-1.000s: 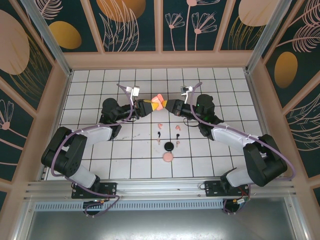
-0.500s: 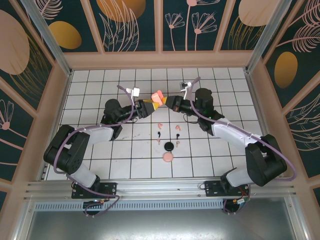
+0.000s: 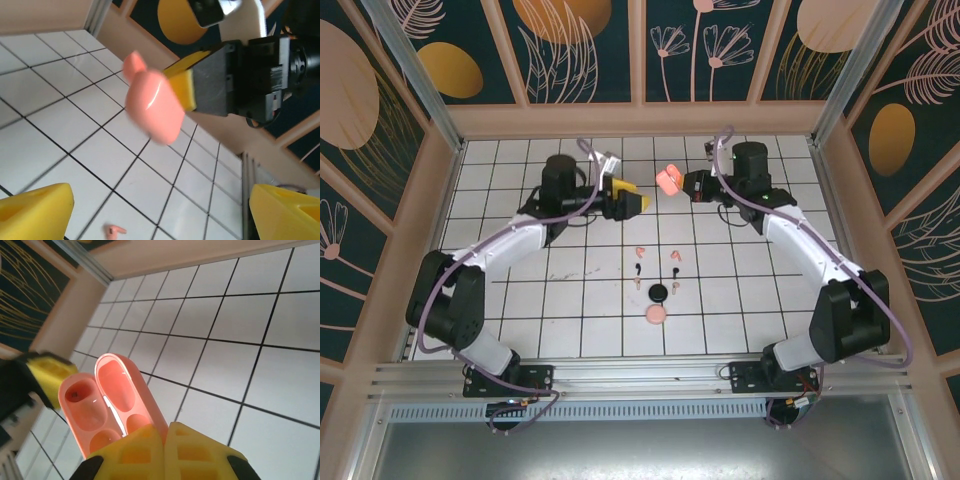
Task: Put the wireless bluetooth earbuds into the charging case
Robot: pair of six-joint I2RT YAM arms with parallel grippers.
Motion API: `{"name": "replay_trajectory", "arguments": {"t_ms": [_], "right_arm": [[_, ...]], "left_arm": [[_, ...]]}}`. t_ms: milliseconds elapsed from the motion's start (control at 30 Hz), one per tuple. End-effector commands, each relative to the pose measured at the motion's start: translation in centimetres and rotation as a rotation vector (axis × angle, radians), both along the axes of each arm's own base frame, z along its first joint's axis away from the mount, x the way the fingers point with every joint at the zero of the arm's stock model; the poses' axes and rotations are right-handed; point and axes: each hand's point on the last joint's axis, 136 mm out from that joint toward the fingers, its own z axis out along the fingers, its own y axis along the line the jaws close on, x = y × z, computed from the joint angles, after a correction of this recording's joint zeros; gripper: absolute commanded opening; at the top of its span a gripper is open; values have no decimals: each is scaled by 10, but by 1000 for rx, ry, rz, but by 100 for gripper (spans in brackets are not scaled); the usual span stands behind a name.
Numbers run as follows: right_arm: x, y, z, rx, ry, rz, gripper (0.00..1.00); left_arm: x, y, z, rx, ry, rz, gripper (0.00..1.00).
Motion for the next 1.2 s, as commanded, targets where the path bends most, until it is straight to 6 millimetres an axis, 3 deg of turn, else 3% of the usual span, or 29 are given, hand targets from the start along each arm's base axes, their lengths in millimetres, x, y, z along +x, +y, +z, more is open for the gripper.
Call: {"name": "replay_trajectory", "arguments": {"t_ms": [0, 33, 300, 733, 1167], "right_arm": [[-5, 3, -23, -105, 31, 114, 0], [-6, 5, -28, -114, 46, 138, 0], [-18, 18, -46, -97, 108, 289, 0], [-26, 40, -50, -55, 133, 361, 0], [-22, 54, -44, -46, 117, 379, 0]], "left_arm": [[-14, 2, -41, 152, 89, -136, 89], [-10, 0, -52, 169, 117, -154, 87], [-10, 0, -48, 160, 128, -268, 65], [-7, -3, -55, 159, 159, -313, 64], [-11, -6, -49, 109, 174, -351, 58]]}}
